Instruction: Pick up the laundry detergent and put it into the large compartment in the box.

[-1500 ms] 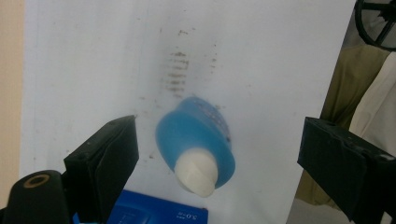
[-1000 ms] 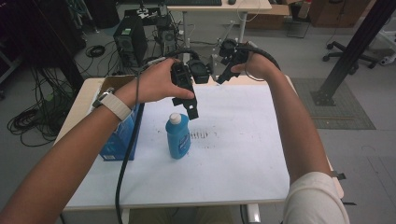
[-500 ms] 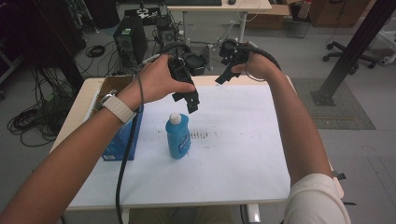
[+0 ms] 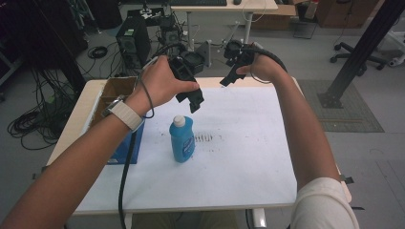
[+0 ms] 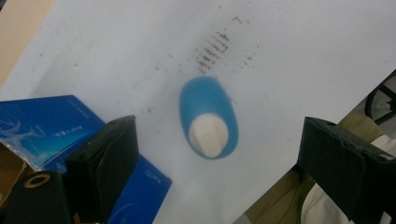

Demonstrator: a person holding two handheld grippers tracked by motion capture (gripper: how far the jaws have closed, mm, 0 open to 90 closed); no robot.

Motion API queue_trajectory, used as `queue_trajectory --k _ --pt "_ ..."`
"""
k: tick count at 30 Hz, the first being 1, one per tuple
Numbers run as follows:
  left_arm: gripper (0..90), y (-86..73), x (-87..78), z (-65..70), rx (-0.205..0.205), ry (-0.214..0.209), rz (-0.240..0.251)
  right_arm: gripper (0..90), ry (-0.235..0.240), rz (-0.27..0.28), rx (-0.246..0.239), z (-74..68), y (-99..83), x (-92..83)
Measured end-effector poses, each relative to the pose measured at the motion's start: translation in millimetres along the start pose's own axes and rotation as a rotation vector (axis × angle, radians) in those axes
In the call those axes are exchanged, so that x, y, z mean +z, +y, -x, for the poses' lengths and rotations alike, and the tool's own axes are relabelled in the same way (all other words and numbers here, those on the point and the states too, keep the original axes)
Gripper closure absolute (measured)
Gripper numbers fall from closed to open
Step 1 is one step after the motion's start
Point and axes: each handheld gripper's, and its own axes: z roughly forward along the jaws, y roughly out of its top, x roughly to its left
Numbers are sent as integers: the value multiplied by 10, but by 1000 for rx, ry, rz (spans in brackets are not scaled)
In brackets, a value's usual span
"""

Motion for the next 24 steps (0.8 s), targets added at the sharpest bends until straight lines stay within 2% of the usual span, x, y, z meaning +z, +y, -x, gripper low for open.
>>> queue_trajectory --k 8,11,12,24 --pt "127 -22 8 -45 -73 15 -16 117 0 -3 -4 -8 7 11" --pt "118 -26 19 -45 -77 18 -27 117 3 -1 -10 -15 16 18" --pt "111 -31 33 -53 -101 26 -22 117 4 0 -10 -16 17 19" --pt "106 -62 142 -138 -192 10 -30 117 0 6 -15 -25 25 8"
